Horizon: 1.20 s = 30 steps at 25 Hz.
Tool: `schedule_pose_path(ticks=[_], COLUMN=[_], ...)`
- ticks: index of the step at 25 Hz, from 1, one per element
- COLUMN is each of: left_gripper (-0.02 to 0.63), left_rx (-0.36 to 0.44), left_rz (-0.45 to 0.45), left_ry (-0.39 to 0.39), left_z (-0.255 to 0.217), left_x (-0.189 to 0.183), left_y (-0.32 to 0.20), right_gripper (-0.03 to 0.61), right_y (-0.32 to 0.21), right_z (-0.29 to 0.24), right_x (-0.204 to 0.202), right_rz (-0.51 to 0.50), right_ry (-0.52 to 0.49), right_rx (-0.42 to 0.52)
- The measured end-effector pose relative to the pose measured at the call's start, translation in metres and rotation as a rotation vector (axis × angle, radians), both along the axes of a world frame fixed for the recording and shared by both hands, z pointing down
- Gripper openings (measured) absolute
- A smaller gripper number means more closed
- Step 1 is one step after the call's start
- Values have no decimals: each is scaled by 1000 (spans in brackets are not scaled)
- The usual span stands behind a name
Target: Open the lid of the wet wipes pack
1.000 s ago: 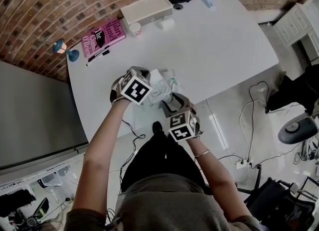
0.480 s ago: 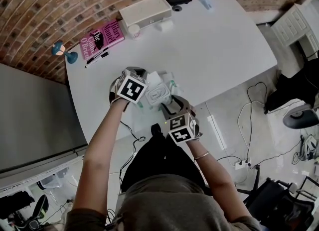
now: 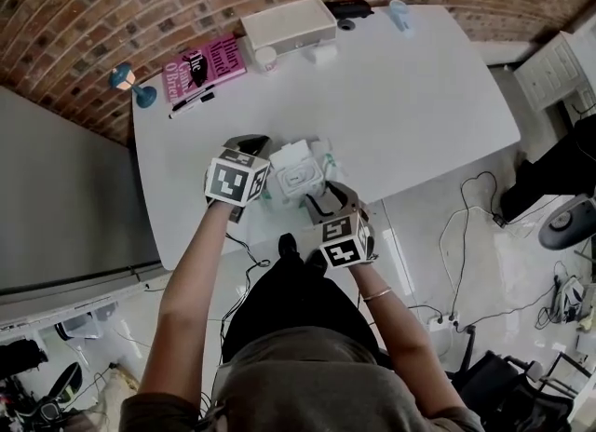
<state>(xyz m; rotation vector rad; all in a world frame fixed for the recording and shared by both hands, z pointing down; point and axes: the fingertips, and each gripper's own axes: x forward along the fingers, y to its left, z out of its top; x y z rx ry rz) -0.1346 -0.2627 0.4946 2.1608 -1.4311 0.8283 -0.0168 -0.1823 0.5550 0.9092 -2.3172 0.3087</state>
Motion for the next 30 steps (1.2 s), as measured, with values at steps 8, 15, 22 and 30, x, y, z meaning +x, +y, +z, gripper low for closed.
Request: schedule_pose_path(ticks=[8, 15, 22, 30], left_gripper=[23, 23, 23, 23], left_rx=[78, 135, 156, 197], left_rz=[-127, -222, -295, -395], left_ry=[69, 109, 156, 196], left_z=[-12, -22, -22, -26], left_x=[-24, -36, -44, -56], left_y=[29, 54, 80, 104], right_gripper=[166, 127, 72, 27], right_y=[-2, 1, 6, 6], right_z=[-12, -31, -50, -75], right_x=[5, 4, 3, 10], right_rz=[14, 26, 46, 61], right_ry=[-25, -53, -103, -169], right_rx=[36, 53, 62, 80])
